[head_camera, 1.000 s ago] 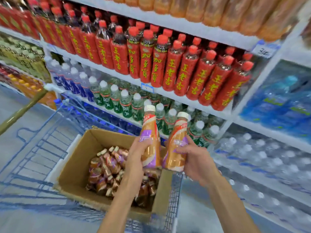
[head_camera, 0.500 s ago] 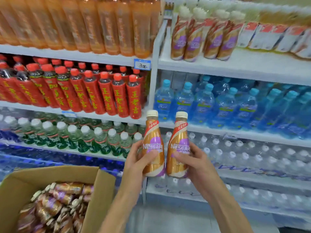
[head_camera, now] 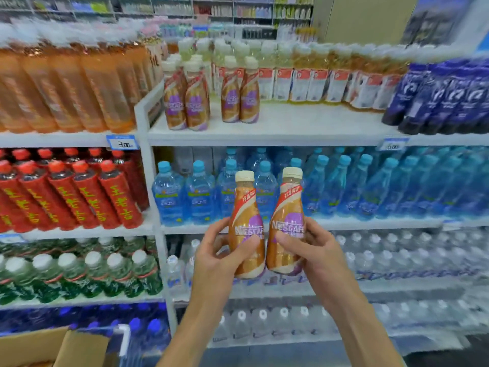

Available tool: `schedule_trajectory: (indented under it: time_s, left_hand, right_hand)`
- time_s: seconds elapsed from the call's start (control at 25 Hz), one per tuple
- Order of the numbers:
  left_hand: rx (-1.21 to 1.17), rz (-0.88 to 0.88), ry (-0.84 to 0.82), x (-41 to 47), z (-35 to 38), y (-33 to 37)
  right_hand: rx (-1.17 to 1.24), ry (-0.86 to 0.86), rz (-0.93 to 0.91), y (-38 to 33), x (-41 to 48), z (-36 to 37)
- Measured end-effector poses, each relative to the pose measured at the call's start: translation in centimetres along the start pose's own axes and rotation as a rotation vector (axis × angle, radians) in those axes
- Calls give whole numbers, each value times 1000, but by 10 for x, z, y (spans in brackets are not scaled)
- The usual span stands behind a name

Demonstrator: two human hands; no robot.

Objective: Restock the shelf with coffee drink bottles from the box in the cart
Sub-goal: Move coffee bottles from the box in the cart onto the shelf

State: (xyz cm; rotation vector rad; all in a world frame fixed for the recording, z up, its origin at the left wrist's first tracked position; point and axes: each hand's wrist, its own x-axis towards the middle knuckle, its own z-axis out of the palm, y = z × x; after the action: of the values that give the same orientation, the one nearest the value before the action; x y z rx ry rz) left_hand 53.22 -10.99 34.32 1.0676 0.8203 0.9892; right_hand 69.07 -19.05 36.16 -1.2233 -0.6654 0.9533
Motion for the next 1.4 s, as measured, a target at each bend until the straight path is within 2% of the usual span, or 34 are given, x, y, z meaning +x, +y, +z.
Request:
schedule_trajectory:
  time_s: [0.32, 0.76, 1.0, 1.4]
  left_hand:
    - [59, 129, -101, 77, 28, 32]
    - [96, 294, -86, 205, 20, 90]
    - [206, 411, -52, 275, 37, 117]
    - [286, 464, 3, 334, 53, 97]
  right_hand:
    - [-86, -16, -113, -31, 74, 0]
    - [-199, -6, -247, -70, 195, 59]
    - [-229, -10, -343, -100, 264, 73]
    - [-273, 25, -394, -86, 329, 63]
